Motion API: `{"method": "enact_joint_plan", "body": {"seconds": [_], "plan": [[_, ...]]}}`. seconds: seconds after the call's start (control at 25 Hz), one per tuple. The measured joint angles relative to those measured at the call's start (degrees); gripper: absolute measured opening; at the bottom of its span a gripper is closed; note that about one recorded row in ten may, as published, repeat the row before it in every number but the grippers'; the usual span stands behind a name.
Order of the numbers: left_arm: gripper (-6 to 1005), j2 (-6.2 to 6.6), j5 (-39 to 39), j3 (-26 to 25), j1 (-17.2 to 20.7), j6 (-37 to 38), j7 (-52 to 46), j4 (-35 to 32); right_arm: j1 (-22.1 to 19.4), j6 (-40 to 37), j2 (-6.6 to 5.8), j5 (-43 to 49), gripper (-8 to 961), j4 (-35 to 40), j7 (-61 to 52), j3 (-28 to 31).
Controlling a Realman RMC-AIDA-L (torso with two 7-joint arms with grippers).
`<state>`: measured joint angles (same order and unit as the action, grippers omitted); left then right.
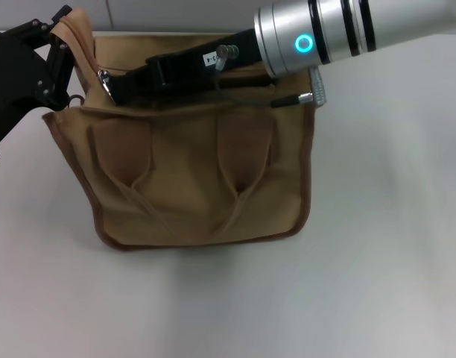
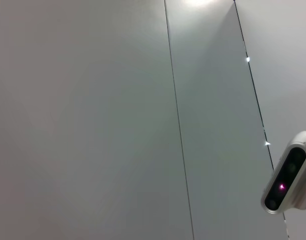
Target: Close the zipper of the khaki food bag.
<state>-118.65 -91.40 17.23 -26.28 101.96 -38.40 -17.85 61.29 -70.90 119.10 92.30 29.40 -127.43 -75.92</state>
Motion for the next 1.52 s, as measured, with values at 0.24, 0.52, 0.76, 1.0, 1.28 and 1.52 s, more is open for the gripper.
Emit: {"method": "enact_joint_plan", "body": {"seconds": [0.24,0.52,0.76,1.0,1.28,1.52], "plan": [[76,0.00,0.00,-0.08,0.00,0.00,0.00,0.00,-1.23,0.00,0.00,-0.04,33,0.42,0.39,1.01],[77,0.00,0.00,0.02,-0.08,-0.10,0.00,0.00,-1.17,0.29,0.00,0.13,5,0.71,0.40,1.23],[79,0.00,0.00,-0.20,-0.29,-0.19,0.00,0.00,-0.96,0.52,0.04,0.23,59,0.90,0.59,1.19],[80,0.00,0.00,-0.33,-0.56,-0.57,0.00,0.00,-0.86,0.08,0.08,0.23,181,1.67,0.96,1.11],[82,0.00,-0.01,-0.20,-1.50,-0.28,-0.43,0.01,0.60,-0.01,0.08,0.81,250,1.60,-0.41,0.83],[83,0.00,-0.08,0.09,-2.50,0.77,-0.61,0.02,1.56,0.28,0.23,3.28,245,1.38,-2.84,0.75]]}}
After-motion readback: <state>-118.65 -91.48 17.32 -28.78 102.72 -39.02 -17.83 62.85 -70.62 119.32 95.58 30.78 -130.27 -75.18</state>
